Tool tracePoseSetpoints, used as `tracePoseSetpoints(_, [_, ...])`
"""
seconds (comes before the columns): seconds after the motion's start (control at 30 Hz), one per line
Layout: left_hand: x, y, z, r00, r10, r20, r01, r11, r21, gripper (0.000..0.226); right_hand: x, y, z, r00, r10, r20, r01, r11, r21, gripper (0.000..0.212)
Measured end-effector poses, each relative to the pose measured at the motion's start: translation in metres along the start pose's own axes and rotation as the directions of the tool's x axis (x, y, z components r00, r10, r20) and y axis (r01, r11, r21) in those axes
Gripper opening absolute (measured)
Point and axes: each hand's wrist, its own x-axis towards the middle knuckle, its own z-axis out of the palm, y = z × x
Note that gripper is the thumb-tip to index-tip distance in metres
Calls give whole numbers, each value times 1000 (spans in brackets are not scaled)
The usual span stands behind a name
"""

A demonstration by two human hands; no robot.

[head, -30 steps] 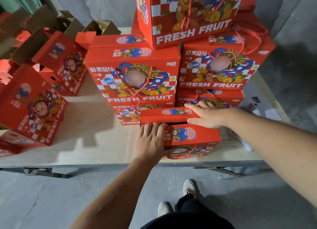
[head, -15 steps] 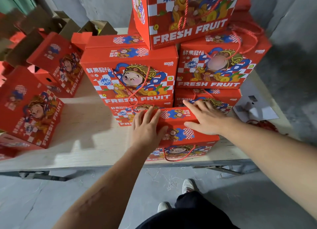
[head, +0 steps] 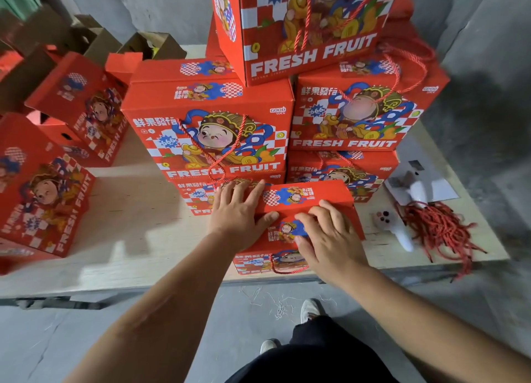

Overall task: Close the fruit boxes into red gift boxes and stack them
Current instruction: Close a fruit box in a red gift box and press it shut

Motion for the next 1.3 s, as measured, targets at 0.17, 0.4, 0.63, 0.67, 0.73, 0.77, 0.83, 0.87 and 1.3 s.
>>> tracePoseSetpoints(0.17, [4, -2, -6, 999, -6, 41, 9, 998, -58, 97, 5, 0, -12, 988, 1, 156, 5, 999, -37, 90])
tracePoseSetpoints(0.4, [10, -5, -36, 999, -43, -25, 39, 988, -153, 103, -11, 0, -14, 955, 87, 282, -111, 991, 69, 107])
tracePoseSetpoints(0.63, [14, -7, -53, 995, -25, 98, 50, 965, -256, 80, 26, 13, -40, 965, 50, 256, -52, 999, 3, 103])
tracePoseSetpoints(0.67, [13, -9, -52, 993, -41, 107, 67, 964, -256, 82, 18, 12, -39, 980, 49, 192, -47, 999, -14, 99])
tracePoseSetpoints(0.73, [12, -13, -51, 989, -68, 130, 104, 952, -288, 91, 1, 9, -34, 999, 34, 29, -34, 999, -6, 99])
tracePoseSetpoints(0.77, [12, -15, -51, 985, -73, 154, 120, 939, -323, 95, -6, 8, -31, 999, 27, -42, -27, 1000, 1, 100])
tracePoseSetpoints(0.83, [12, -15, -52, 973, -65, 220, 149, 908, -391, 101, -14, 4, -27, 992, 39, -120, -39, 999, 5, 101])
tracePoseSetpoints(0.87, [14, -15, -51, 963, -70, 259, 174, 899, -403, 105, -16, 2, -27, 990, 52, -133, -51, 999, 10, 101])
tracePoseSetpoints(1.3, [19, -20, -45, 829, -23, 558, 374, 764, -526, 76, -32, 2, -29, 997, 57, -55, -55, 998, 33, 92])
